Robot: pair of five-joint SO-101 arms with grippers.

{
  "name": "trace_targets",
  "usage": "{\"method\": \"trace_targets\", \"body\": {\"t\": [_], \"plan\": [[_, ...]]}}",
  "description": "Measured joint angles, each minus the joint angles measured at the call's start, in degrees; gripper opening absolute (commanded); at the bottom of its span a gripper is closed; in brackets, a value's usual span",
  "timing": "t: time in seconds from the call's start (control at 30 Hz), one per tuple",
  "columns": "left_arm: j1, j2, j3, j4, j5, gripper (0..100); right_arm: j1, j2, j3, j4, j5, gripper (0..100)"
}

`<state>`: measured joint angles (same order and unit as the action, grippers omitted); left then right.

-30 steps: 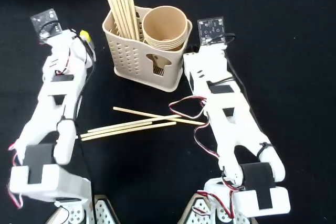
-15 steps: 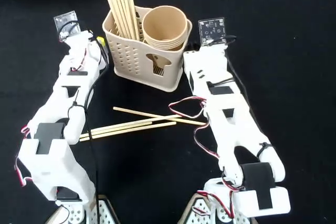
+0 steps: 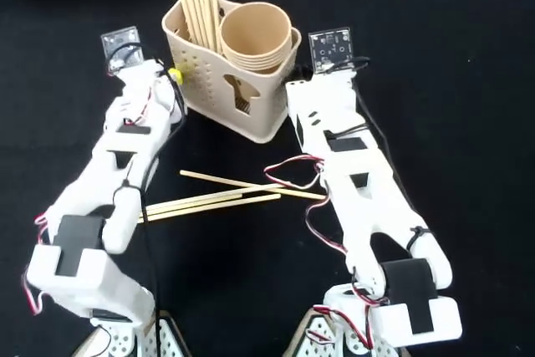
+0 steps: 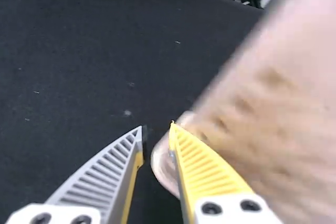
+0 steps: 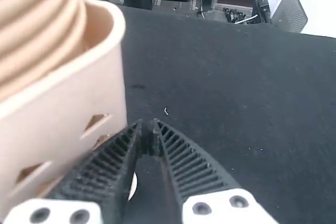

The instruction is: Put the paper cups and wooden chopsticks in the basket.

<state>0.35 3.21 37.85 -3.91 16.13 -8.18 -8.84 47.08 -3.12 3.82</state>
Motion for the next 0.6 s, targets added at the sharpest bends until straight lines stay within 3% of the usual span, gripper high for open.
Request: {"method": "trace_targets", "body": {"t": [0.2, 0.33, 0.47, 0.6], "plan": [[-0.2, -2.9, 2.4, 0.0, -0.4, 10, 0.1, -0.4, 0.2, 0.0, 0.0, 4.3], [-5.5, -3.0, 1.8, -0.4, -0.4, 10, 3.2, -6.5, 5.3, 0.0, 0.0, 4.1], [-11.5, -0.2, -4.7, -0.4, 3.2, 10, 4.4, -15.6, 13.1, 0.0, 0.0, 4.1], [-12.9, 9.1, -15.8, -0.4, 7.1, 10, 5.0, -26.7, 21.5, 0.0, 0.0, 4.1]]}}
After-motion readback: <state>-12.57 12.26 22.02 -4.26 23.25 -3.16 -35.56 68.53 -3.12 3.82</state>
